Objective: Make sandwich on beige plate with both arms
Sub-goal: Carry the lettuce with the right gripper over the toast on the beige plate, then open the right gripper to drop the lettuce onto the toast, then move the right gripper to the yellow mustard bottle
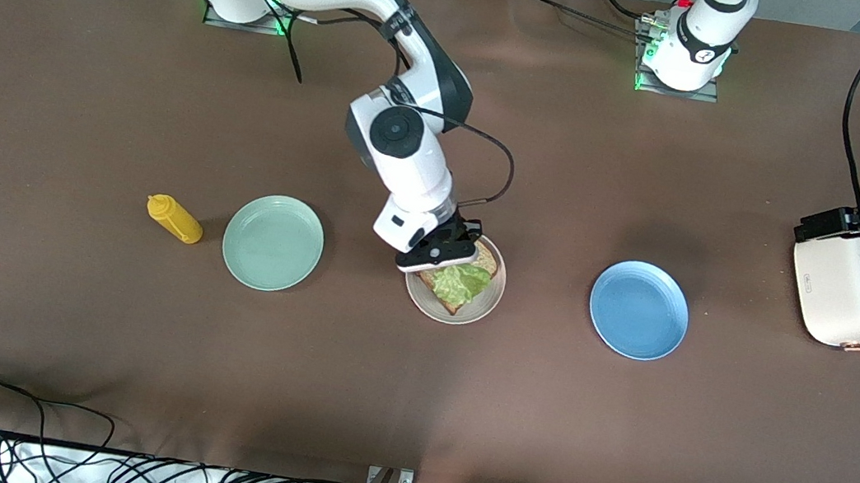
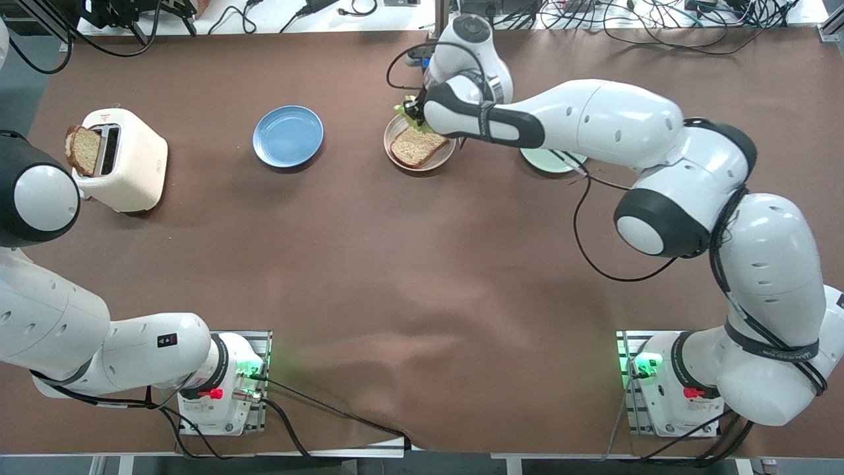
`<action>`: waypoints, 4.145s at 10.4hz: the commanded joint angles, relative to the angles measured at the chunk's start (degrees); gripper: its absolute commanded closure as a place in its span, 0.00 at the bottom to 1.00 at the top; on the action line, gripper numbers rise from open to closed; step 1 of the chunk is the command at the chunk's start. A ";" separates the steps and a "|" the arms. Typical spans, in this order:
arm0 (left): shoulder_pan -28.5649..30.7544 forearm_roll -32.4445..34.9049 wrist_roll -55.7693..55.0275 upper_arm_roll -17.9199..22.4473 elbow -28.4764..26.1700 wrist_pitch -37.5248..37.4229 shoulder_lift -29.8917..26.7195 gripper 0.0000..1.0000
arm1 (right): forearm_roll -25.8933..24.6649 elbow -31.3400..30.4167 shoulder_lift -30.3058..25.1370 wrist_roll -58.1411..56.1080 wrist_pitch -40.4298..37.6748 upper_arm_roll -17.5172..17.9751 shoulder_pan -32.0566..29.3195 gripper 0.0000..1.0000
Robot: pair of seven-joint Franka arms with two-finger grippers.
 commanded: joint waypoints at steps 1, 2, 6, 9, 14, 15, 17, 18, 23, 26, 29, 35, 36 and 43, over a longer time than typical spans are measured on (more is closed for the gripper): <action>0.01 -1.24 0.65 0.14 0.10 -0.06 -0.22 0.00 | -1.48 3.44 4.30 3.56 2.07 -0.67 1.67 1.00; 0.01 -1.33 0.65 0.14 0.19 -0.06 -0.22 0.00 | -2.09 2.83 4.66 4.35 2.16 -0.67 1.94 1.00; 0.01 -1.33 0.65 0.14 0.19 -0.06 -0.22 0.00 | -3.77 0.01 5.45 4.97 4.98 -0.67 2.12 1.00; 0.01 -1.42 0.65 0.14 0.19 -0.06 -0.22 0.00 | -3.77 -0.34 5.37 5.07 5.06 -0.93 2.12 0.64; 0.01 -1.42 0.65 0.14 0.19 -0.06 -0.22 0.00 | -3.51 -2.10 3.88 5.06 6.21 -1.81 2.38 0.00; 0.01 -1.42 0.65 0.14 0.19 -0.06 -0.22 0.00 | -3.24 -2.10 2.91 5.15 4.64 -1.99 2.38 0.00; 0.01 -1.42 0.65 0.14 0.19 -0.06 -0.22 0.00 | -2.98 -1.93 -0.07 4.71 -1.50 -3.47 2.29 0.00; 0.01 -1.42 0.65 0.14 0.19 -0.06 -0.22 0.00 | -2.98 -1.93 -1.30 4.36 -4.05 -4.00 1.95 0.00; 0.01 -1.24 0.65 0.14 0.19 -0.06 -0.22 0.00 | -2.71 -3.86 -8.59 -4.31 -12.83 -4.10 -3.75 0.00; 0.36 -0.71 0.74 0.40 0.19 0.02 -0.22 0.00 | 0.25 -8.49 -14.74 -17.82 -16.29 -3.39 -8.06 0.00; 2.47 2.61 1.00 0.84 0.10 0.20 1.97 0.00 | 5.19 -17.19 -21.77 -36.37 -16.47 -3.40 -13.24 0.00; 7.56 4.91 2.84 0.75 0.19 0.20 4.35 0.00 | 5.37 -29.33 -33.82 -70.37 -23.48 -3.22 -26.51 0.00; 8.01 4.91 5.20 0.75 0.19 0.20 4.27 0.00 | 6.85 -30.74 -34.96 -75.57 -25.76 -3.22 -29.67 0.00; 17.85 11.30 16.01 1.02 0.28 0.46 4.18 0.00 | 14.05 -33.39 -34.46 -122.58 -36.06 -4.62 -49.45 0.00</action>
